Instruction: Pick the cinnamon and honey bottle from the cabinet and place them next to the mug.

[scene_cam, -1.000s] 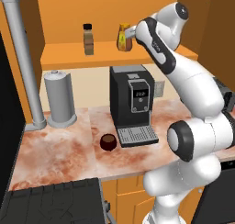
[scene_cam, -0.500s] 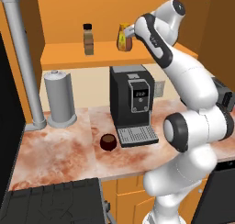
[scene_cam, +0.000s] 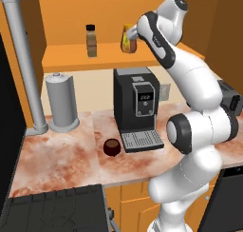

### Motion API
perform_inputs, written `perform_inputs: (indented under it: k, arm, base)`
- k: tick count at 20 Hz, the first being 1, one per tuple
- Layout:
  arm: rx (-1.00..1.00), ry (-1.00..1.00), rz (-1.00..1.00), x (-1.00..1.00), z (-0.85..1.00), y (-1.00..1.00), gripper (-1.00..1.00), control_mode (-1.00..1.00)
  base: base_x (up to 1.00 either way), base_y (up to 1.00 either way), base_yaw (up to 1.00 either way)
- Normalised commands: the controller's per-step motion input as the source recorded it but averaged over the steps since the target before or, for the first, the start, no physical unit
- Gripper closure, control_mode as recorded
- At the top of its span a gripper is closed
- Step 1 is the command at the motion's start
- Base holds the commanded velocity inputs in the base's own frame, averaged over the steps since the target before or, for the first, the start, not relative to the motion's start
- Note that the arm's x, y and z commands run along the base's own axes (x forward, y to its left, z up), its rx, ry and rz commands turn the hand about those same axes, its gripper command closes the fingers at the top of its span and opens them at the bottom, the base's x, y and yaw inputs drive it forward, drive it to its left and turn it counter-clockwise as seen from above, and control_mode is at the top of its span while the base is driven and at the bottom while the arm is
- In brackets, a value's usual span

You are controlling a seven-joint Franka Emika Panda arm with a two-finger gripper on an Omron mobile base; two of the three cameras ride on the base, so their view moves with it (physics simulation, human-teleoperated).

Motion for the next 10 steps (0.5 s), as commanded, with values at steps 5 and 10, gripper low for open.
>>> perform_inputs:
  k: [5,10]
  arm:
    - [0.00,0.00,0.00,0.06,-0.25,0.00,-1.00,-1.00]
    - [0.00,0.00,0.00,0.14,-0.04,0.01,-1.00,-1.00]
  base:
    - [0.00,0.00,0.00]
    - [0.00,0.00,0.00]
